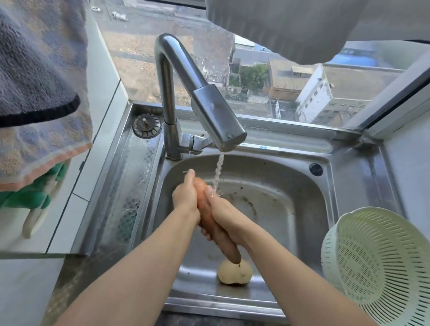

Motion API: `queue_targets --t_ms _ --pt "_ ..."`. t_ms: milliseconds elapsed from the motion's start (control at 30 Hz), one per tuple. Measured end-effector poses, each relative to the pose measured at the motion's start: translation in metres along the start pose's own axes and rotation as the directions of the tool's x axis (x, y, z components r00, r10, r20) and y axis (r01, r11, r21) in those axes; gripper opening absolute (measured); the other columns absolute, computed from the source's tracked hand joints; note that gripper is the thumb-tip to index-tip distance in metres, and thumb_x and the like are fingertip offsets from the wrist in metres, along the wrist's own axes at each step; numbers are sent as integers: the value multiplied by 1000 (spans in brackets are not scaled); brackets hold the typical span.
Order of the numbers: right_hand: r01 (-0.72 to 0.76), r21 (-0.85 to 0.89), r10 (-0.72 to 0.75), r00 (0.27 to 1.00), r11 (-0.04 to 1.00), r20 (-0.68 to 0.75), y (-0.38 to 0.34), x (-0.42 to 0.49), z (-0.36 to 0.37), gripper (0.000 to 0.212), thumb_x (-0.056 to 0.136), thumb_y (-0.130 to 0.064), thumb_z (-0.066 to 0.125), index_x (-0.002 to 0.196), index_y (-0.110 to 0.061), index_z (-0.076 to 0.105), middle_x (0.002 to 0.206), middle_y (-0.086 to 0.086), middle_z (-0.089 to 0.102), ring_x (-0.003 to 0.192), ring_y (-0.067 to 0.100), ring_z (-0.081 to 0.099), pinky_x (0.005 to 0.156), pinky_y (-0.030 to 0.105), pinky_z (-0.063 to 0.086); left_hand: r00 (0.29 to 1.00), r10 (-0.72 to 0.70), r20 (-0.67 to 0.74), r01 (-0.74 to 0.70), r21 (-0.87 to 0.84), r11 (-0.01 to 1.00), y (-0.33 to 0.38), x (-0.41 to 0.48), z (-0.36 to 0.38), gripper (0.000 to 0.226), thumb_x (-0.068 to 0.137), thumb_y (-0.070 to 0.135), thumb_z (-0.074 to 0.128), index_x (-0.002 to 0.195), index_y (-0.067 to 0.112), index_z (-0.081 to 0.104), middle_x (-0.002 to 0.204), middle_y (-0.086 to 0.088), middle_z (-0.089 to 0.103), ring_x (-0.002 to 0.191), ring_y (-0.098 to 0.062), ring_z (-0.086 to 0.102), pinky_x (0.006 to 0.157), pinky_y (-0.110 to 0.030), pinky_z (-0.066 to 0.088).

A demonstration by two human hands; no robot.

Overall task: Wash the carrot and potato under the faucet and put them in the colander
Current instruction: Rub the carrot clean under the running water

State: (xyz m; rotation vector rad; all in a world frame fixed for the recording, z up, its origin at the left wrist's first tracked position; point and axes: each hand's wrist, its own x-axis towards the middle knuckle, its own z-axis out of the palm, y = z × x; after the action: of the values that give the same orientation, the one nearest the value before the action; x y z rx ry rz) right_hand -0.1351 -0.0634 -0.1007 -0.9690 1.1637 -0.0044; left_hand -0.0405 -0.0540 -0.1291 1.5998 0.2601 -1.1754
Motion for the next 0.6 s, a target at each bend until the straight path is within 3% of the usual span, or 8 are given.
queue_targets --t_ms 100,167,267,333,400,467,500,600 --pt "-112 164 120 992 980 -43 -5 4 -9 76 98 -63 18 88 2 57 53 14 49 34 17 47 35 18 37 981 136 139 -156 144 977 -15 -17 9 25 93 26 61 108 10 50 89 -12 60 70 -26 59 45 -23 46" --pt "-211 167 206 977 963 50 -5 2 -17 77 96 -67 17 87 1 54 55 13 49 32 15 47 34 17 38 990 41 138 -60 140 988 -14 -10 9 37 85 23 70 112 3 53 97 -19 64 62 -22 58 38 -20 43" --pt "-275 92 248 940 957 232 -1 -2 -31 75 95 -69 21 102 -2 53 66 13 54 41 14 53 36 19 44 986 -167 21 168 -20 986 -1 9 5 29 82 34 69 96 9 63 85 -12 64 60 -23 59 50 -28 47" --pt "-241 78 207 929 967 307 1 -2 -43 64 96 -63 33 108 -4 55 79 14 62 50 15 57 42 22 49 988 -148 -47 142 -103 984 3 10 7 25 89 31 61 96 7 63 93 -13 64 66 -25 60 58 -32 51" --pt "-157 -13 152 926 987 345 2 -3 -61 46 98 -47 48 116 -6 56 93 14 66 58 14 58 48 21 50 977 -132 -169 113 -121 986 5 3 6 34 96 28 51 113 0 62 109 -16 64 86 -31 64 74 -39 55" --pt "-59 -154 103 949 986 298 1 -5 -81 33 96 -33 58 115 -6 58 91 12 67 55 11 55 45 18 46 961 -154 -228 109 -200 974 -9 23 -5 35 98 25 48 121 0 57 117 -14 62 103 -29 62 94 -50 50" --pt "-24 -188 69 968 982 240 0 -5 -89 32 94 -30 62 113 -4 61 88 11 68 53 10 53 43 16 44 962 -182 -205 140 -204 969 -23 47 -11 29 95 23 54 115 2 58 113 -12 61 100 -27 62 96 -54 48" --pt "63 -165 -65 998 984 -9 -8 4 -103 36 86 -26 72 104 5 69 78 18 67 46 9 49 38 15 41 987 -155 -41 157 63 986 -42 63 -27 20 80 14 66 98 5 62 94 -18 68 79 -28 63 76 -47 56"
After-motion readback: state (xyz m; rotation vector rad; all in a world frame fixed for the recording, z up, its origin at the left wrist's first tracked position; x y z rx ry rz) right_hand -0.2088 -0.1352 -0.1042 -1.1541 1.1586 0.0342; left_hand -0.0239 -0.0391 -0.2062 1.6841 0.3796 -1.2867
